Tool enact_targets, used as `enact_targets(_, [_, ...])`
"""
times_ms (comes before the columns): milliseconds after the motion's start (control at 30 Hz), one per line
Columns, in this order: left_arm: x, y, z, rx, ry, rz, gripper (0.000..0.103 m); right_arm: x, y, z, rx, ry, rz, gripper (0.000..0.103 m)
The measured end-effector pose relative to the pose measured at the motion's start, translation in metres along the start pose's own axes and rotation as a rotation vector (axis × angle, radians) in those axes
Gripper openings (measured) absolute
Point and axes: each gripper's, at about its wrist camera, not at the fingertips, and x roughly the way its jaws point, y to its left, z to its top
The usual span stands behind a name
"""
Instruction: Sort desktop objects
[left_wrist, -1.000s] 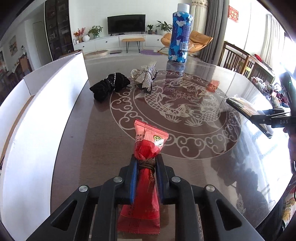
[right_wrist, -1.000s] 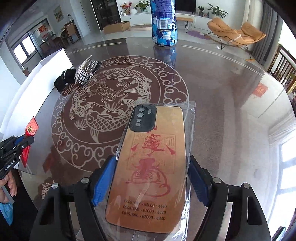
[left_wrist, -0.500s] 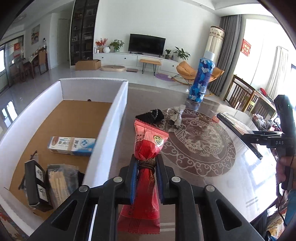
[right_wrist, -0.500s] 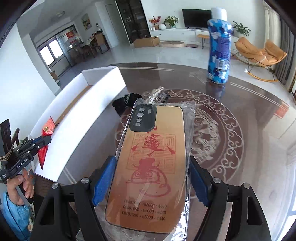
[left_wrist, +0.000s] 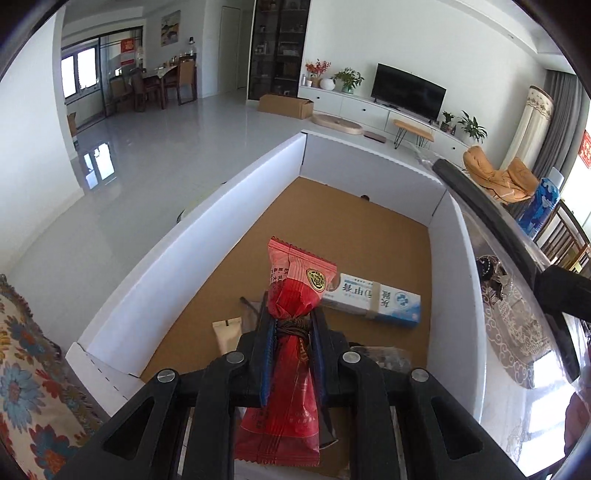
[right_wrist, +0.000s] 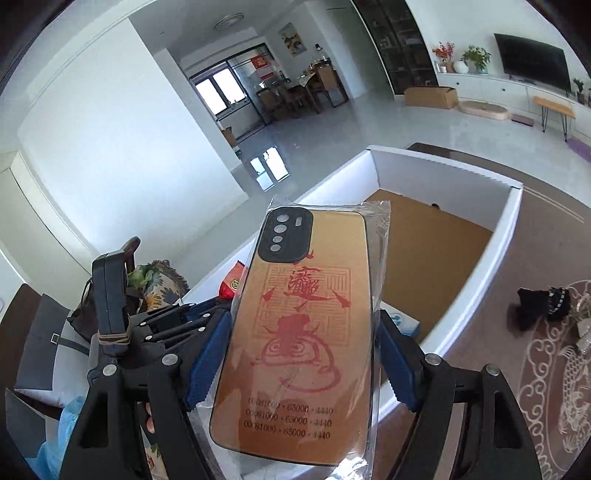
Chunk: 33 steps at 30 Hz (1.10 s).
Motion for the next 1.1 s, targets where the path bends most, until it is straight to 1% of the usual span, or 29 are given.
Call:
enact_targets(100, [0.010,0.013,-0.006,-0.024,0.015,0.011,0.018,0.043,0.016,-0.004,-0.015,0.029,-0.009,0.077])
enact_targets(200, [0.020,0.021,-0.014,-0.033,0.033,0.035,0.018,0.075,0.023,-0.013,-0.037,0.066,-0.024,0.077])
enact_targets(233, [0.023,0.022,-0.016,-0.036,0.046,0.042,0.020,0.083,0.025,-0.016,-0.047,0.077,-0.029,0.078])
enact_targets(267, [0.027,0.024,-0.018,-0.041,0.062,0.047,0.022,0.089,0.025,-0.019,-0.056,0.089,-0.043,0.081])
enact_targets(300, [0.031,0.025,-0.020,-0.044,0.082,0.054,0.026,0.093,0.026,-0.022,-0.067,0.097,-0.053,0.085])
enact_targets(333, [0.034,0.026,-0.022,-0.045,0.102,0.057,0.048,0.094,0.028,-0.024,-0.081,0.096,-0.054,0.094])
enact_targets(367, [0.036,0.026,-0.024,-0.048,0.111,0.065,0.078,0.091,0.029,-0.026,-0.096,0.085,-0.052,0.096])
enact_targets(400, [0.032,0.026,-0.026,-0.051,0.090,0.079,0.082,0.083,0.030,-0.029,-0.108,0.071,-0.051,0.097])
enact_targets(433, [0.026,0.025,-0.028,-0.049,0.060,0.086,0.083,0.075,0.030,-0.030,-0.115,0.054,-0.048,0.097])
enact_targets(500, [0.019,0.024,-0.031,-0.052,0.034,0.109,0.083,0.053,0.026,-0.032,-0.119,0.008,-0.045,0.097])
enact_targets(600, [0.002,0.021,-0.035,-0.068,-0.025,0.142,0.083,0.017,0.012,-0.038,-0.120,-0.065,-0.066,0.101])
enact_targets(700, [-0.019,0.011,-0.032,-0.058,-0.091,0.150,0.083,-0.021,-0.017,-0.055,-0.109,-0.119,-0.135,0.103])
enact_targets(767, [-0.033,-0.008,-0.027,-0.044,-0.137,0.145,0.083,-0.044,-0.043,-0.071,-0.094,-0.136,-0.197,0.103])
enact_targets(867, [-0.055,-0.042,-0.025,-0.008,-0.190,0.089,0.083,-0.078,-0.091,-0.104,-0.059,-0.132,-0.322,0.103])
enact_targets(967, [-0.075,-0.090,-0.026,0.068,-0.233,0.019,0.083,-0.106,-0.147,-0.141,-0.008,-0.094,-0.468,0.103])
enact_targets(1100, [-0.094,-0.161,-0.030,0.185,-0.248,-0.098,0.085,-0.144,-0.216,-0.185,0.096,-0.052,-0.632,0.103])
